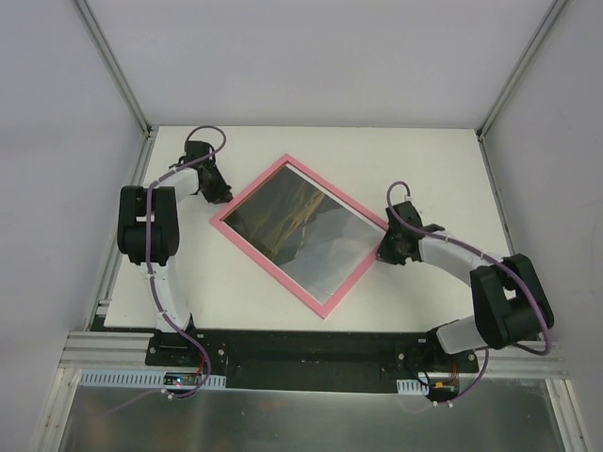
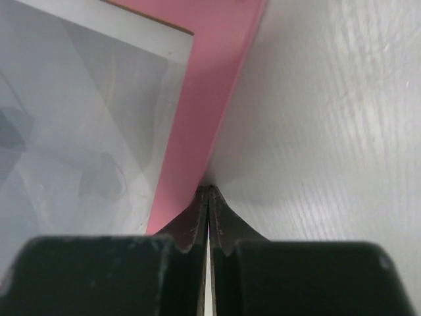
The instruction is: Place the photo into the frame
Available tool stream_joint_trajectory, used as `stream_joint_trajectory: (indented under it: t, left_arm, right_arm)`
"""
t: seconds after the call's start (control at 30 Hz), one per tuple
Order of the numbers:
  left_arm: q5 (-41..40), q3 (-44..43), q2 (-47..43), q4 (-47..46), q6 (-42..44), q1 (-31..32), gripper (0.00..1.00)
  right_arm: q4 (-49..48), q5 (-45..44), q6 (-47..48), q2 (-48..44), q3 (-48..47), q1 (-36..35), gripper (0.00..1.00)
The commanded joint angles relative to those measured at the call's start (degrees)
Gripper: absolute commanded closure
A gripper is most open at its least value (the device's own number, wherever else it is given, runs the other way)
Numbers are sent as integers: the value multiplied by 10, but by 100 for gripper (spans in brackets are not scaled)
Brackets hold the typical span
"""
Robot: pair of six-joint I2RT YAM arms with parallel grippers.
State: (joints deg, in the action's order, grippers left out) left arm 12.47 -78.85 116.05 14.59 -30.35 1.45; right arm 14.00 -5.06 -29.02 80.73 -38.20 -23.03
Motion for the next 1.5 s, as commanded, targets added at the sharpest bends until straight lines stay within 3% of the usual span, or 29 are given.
stream_joint_trajectory:
  t: [0.0, 0.2, 0.37, 0.57, 0.7, 0.87, 1.03, 1.17, 1.3, 1.47]
  left_arm:
    - [-23, 89, -49, 24, -57, 32, 87]
    - [-59, 277, -178, -12, -138, 121, 87]
    - [-75, 396, -286, -28, -182, 198, 87]
    - [-79, 465, -376, -52, -239, 318, 86]
    - [-78, 459, -434, -29, -217, 332, 84]
    - [-144, 401, -524, 57, -155, 325, 78]
    - [-140, 333, -508, 60, -109, 254, 74]
    - [-55, 245, -394, 19, -56, 139, 73]
    - [-17, 108, -250, 18, -11, 93, 74]
    - [12, 1, -109, 31, -21, 62, 76]
  right_arm:
    - [0, 22, 23, 89, -65, 40, 99]
    - [56, 86, 62, 229, -235, 79, 99]
    - [153, 114, 112, 346, -437, 83, 99]
    - [271, 112, 175, 491, -670, 50, 99]
    - [321, 35, 190, 495, -732, 51, 99]
    - [329, -37, 198, 400, -714, 77, 97]
    - [316, -51, 172, 279, -605, 82, 97]
    - [234, -27, 135, 142, -399, 83, 97]
    - [169, -15, 100, 8, -210, 77, 97]
    - [127, -7, 61, -48, -66, 69, 99]
